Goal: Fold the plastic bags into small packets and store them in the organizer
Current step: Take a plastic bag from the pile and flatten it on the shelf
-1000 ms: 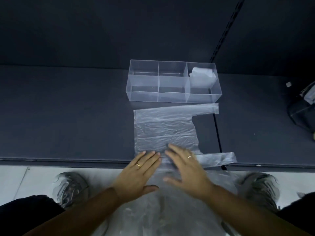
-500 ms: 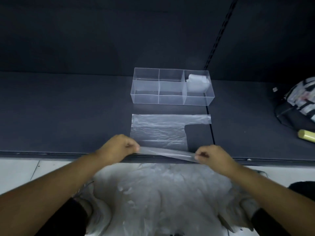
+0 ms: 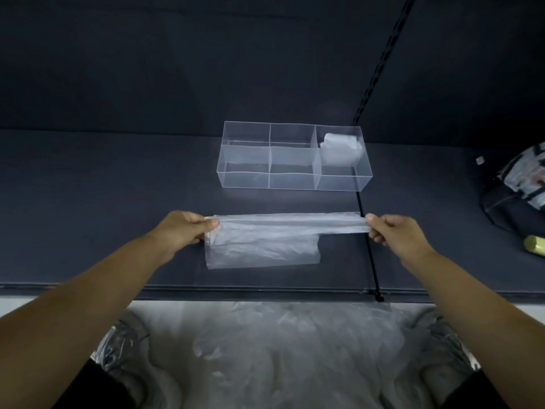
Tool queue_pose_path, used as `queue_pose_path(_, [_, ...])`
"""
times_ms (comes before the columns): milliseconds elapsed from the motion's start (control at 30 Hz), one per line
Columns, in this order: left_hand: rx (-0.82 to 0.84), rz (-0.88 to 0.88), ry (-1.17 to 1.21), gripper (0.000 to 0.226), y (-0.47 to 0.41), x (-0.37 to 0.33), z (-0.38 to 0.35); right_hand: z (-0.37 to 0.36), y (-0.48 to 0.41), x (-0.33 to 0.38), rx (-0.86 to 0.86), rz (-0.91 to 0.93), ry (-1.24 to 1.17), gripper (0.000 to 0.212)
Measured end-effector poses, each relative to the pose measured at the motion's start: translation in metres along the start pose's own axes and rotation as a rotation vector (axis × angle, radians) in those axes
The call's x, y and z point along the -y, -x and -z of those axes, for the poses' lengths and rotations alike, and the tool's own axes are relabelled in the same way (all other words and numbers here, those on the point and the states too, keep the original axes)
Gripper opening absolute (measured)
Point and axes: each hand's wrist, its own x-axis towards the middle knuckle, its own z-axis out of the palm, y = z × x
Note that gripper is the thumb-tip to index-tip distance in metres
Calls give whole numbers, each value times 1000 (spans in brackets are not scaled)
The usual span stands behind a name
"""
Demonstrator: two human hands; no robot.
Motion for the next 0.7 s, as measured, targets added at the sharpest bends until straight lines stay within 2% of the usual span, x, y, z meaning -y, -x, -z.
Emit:
queue_pose_path(133, [-152, -31, -92, 25, -22, 7, -13, -22, -16, -3, -52, 5, 118, 34])
queue_pose_path(300, [-294, -89, -294, 23, -26, 9, -25, -35, -22, 2, -106, 19, 278, 35])
queue_pose_path(367, [-470, -236, -437, 15, -17, 5, -34, -37, -22, 4, -120, 17, 320, 37])
queue_pose_path(433, [-582, -519, -564, 15, -5, 5, -48, -37, -23, 5, -122, 13, 345, 38])
queue_pose_path(500, [-520, -731, -703, 23, 4, 13, -64, -36, -23, 6, -121, -2, 379, 35])
queue_pose_path(533, [-440, -740, -765, 29, 6, 18, -71, -37, -22, 7, -132, -10, 411, 32])
queue_pose_path(633, [-233, -591, -965, 60, 7, 42, -81, -51, -10, 19, -330, 65, 570, 18])
queue_pose_path(700, [-210, -584, -1051, 73, 7, 53, -83, -78, 7, 30, -421, 285, 646, 25])
